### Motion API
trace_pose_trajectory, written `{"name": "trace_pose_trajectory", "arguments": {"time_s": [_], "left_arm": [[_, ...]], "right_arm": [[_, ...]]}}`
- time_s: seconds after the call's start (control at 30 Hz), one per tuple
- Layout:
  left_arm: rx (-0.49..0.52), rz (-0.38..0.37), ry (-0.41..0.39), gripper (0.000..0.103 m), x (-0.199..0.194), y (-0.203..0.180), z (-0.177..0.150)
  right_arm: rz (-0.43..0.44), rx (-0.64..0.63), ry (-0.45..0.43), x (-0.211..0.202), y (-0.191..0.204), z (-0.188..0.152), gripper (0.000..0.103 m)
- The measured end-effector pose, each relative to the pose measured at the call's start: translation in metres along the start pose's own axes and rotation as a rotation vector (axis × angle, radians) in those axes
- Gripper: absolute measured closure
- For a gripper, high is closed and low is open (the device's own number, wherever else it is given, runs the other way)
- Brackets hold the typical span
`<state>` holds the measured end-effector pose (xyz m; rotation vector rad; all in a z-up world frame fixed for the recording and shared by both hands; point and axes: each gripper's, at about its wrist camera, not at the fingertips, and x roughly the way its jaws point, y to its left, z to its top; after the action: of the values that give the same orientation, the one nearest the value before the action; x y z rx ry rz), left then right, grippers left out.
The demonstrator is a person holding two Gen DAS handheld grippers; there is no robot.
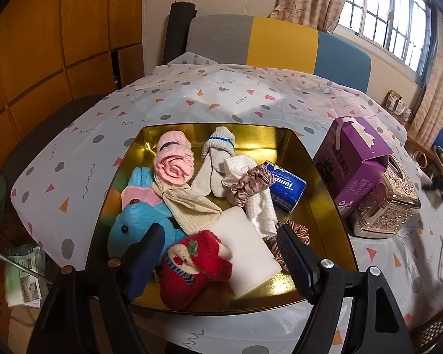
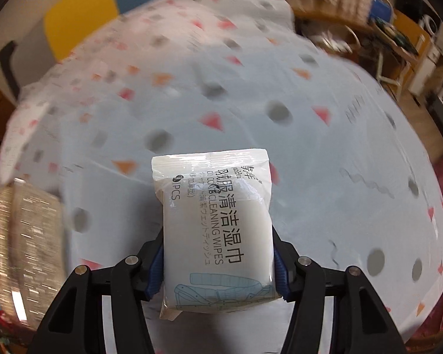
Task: Organize soft objects
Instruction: 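Carry the white wipes pack with the right tool into the gold tray and release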
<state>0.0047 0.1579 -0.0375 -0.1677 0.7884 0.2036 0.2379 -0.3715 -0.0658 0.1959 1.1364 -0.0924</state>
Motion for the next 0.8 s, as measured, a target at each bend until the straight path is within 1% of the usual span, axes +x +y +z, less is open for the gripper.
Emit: {"name": "trace_pose_trajectory", "arguments": {"time_s": [0.17,0.3,0.33,0.5,0.57,0.63,0.8], "left_arm": [[-0.015,-0.003,0.005,0.024,0.000,0.004,-0.001],[-0.027,-0.002,0.001,0.023,0.000,0.008,0.000],[-0.030,-0.002,0.000,0.023,0.000,0.009,0.000],[-0.044,0.005,-0.006,0.022,-0.002,0.015,0.000],[-0.050,0.010,-0.010,0.022,-0.003,0.018,0.000],[-0.062,0.020,-0.016,0.022,-0.004,0.024,0.001],[-0.095,0.047,-0.027,0.020,-0.006,0.038,0.002]], "right_arm": [[0.080,-0.114,-0.091,-0.039,0.068,0.026,0.044],[0.150,-0.194,-0.140,-0.062,0.125,0.041,0.044],[0.167,-0.212,-0.148,-0.067,0.137,0.043,0.044],[0.262,-0.341,-0.175,-0.093,0.225,0.041,0.044],[0.301,-0.409,-0.179,-0.102,0.264,0.032,0.044],[0.345,-0.484,-0.178,-0.109,0.304,0.015,0.044],[0.433,-0.640,-0.164,-0.121,0.373,-0.043,0.044]]}}
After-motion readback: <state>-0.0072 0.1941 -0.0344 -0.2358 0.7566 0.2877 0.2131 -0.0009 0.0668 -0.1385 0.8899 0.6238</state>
